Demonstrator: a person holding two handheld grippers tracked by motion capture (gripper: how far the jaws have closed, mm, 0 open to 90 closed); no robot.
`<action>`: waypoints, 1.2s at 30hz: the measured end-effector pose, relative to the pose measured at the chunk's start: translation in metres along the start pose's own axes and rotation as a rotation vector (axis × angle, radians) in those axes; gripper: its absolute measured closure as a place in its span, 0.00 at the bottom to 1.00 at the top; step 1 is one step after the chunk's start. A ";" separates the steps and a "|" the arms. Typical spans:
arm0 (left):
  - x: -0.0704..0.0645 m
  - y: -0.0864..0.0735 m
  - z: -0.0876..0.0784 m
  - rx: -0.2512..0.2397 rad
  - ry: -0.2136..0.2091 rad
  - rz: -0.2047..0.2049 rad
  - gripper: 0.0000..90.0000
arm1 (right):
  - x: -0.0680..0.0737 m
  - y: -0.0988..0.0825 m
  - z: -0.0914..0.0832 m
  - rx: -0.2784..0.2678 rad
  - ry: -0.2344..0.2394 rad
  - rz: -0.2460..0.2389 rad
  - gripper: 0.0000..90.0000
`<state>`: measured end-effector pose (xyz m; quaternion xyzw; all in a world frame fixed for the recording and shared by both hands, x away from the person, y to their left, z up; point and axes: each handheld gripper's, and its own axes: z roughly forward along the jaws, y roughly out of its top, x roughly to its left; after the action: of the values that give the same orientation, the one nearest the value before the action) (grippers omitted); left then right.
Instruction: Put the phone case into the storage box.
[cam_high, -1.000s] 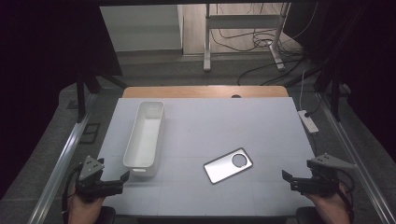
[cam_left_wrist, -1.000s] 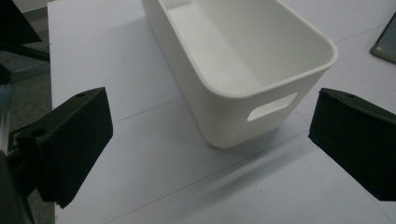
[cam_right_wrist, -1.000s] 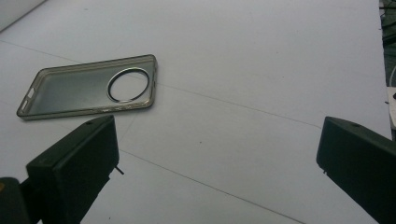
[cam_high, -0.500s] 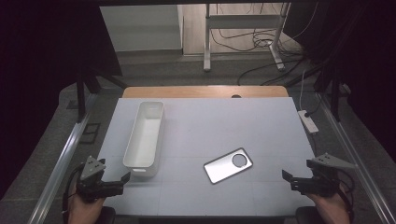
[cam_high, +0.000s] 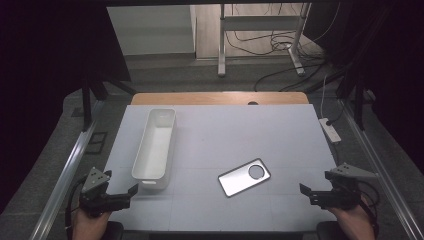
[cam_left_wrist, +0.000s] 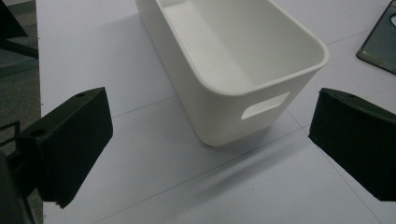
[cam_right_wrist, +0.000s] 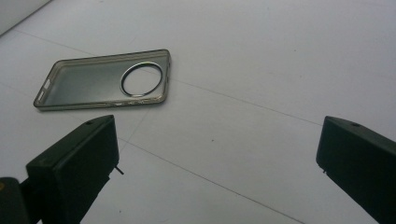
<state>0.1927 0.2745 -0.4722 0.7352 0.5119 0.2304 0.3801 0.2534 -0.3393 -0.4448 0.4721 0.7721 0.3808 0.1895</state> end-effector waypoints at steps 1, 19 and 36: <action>0.000 0.000 0.000 -0.001 0.000 0.002 0.01 | 0.000 0.001 0.001 0.003 0.005 -0.001 0.00; -0.001 0.000 0.000 0.012 -0.009 0.003 0.01 | 0.002 0.014 0.010 0.014 0.050 -0.047 0.00; -0.001 0.000 0.000 0.010 -0.008 0.005 0.01 | 0.010 0.030 0.026 0.039 0.092 -0.090 0.00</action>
<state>0.1923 0.2736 -0.4722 0.7391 0.5097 0.2257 0.3781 0.2832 -0.3118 -0.4374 0.4224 0.8078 0.3782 0.1615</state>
